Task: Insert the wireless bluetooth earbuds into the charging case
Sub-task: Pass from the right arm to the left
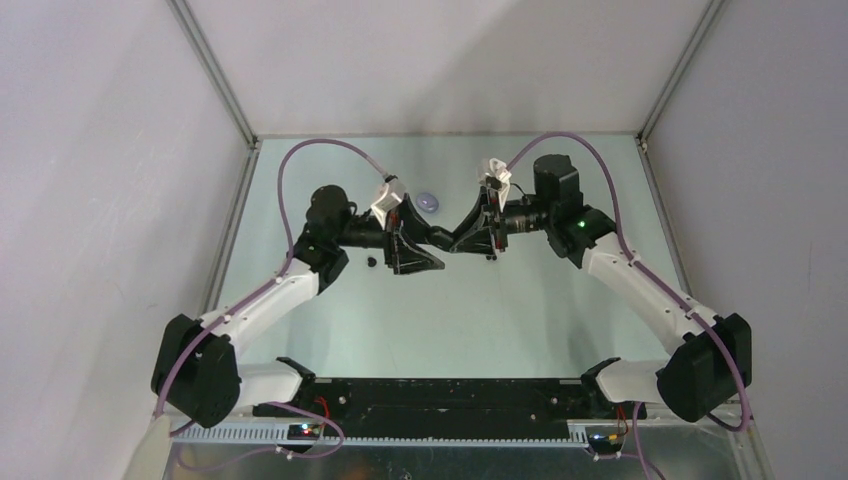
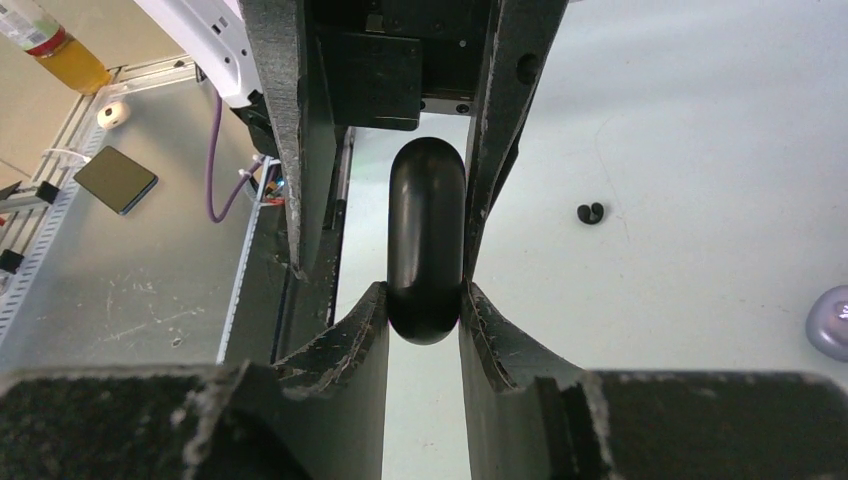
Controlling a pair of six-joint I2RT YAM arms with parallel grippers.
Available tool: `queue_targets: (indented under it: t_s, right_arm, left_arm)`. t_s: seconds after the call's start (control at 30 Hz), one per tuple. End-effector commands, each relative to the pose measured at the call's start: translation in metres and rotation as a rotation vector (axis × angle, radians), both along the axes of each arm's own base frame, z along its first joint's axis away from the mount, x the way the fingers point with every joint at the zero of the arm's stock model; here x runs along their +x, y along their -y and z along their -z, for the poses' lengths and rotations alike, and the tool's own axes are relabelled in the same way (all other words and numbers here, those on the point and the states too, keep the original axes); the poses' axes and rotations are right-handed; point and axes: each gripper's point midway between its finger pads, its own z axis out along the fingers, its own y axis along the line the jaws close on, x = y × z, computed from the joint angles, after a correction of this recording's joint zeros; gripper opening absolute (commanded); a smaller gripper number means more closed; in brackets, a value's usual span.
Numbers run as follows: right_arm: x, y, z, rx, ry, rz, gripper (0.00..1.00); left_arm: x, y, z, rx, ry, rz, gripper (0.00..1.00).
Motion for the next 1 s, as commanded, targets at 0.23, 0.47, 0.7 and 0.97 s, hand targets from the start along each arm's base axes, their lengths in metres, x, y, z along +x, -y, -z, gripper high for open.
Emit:
queue_targets:
  t_s: [0.23, 0.47, 0.7, 0.97]
  right_arm:
    - [-0.001, 0.002, -0.015, 0.043, 0.088, 0.000, 0.08]
    - [-0.002, 0.000, -0.011, 0.036, 0.075, -0.008, 0.08]
    - [0.000, -0.001, -0.009, 0.032, 0.069, -0.006, 0.08]
    - [0.000, 0.000, -0.011, 0.035, 0.091, -0.006, 0.07]
  left_arm:
    - [0.001, 0.006, -0.024, -0.037, 0.033, 0.014, 0.60]
    - [0.000, 0.006, -0.030, -0.063, 0.029, 0.012, 0.56]
    - [-0.001, 0.005, -0.029, -0.064, 0.028, 0.017, 0.46]
    - [0.000, 0.005, -0.019, -0.027, 0.032, 0.022, 0.42]
